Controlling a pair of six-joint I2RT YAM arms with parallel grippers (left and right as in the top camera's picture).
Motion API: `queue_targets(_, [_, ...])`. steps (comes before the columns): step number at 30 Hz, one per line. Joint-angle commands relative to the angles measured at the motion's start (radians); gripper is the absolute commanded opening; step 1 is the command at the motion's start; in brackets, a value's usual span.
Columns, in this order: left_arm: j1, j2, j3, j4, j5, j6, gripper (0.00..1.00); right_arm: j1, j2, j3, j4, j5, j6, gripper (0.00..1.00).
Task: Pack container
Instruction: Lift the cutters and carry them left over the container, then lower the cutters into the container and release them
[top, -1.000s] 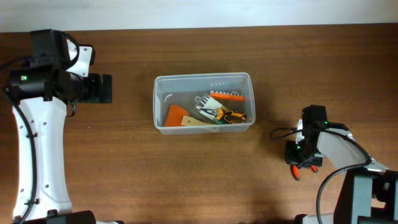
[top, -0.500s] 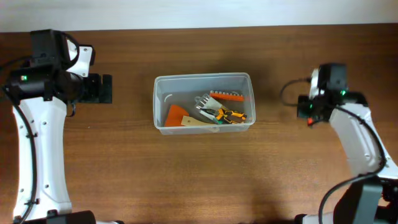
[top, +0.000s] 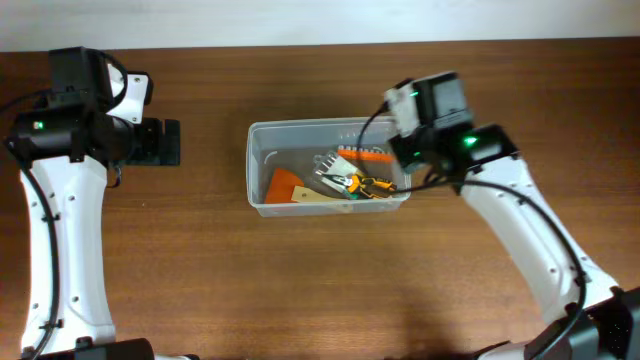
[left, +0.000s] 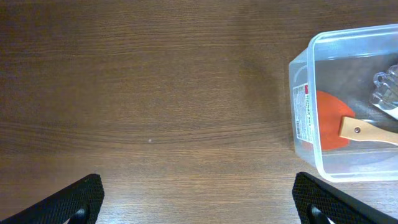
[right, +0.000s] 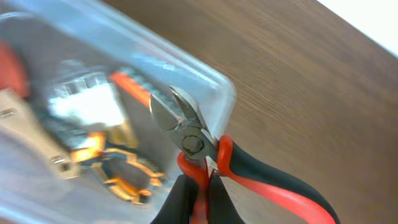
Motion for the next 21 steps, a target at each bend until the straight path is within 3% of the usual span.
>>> queue_targets(1, [0.002,0.004,0.014,0.002,0.001,-0.005,0.99,0.083,0.001,0.024,0.002,0.009,-0.047,0.04])
queue_targets(6, [0.002,0.004,0.014,0.002,0.001,-0.005,0.99,0.153,0.058,0.024,0.004,-0.001,-0.046,0.04])
queue_targets(16, [0.002,0.004,0.014,0.002,0.001,-0.005,0.99,0.152,0.238,0.024,0.103,-0.025,-0.046,0.05])
queue_targets(21, [0.002,0.004,0.014,0.002,0.001,-0.005,0.99,0.151,0.262,0.024,0.135,-0.064,-0.046,0.11])
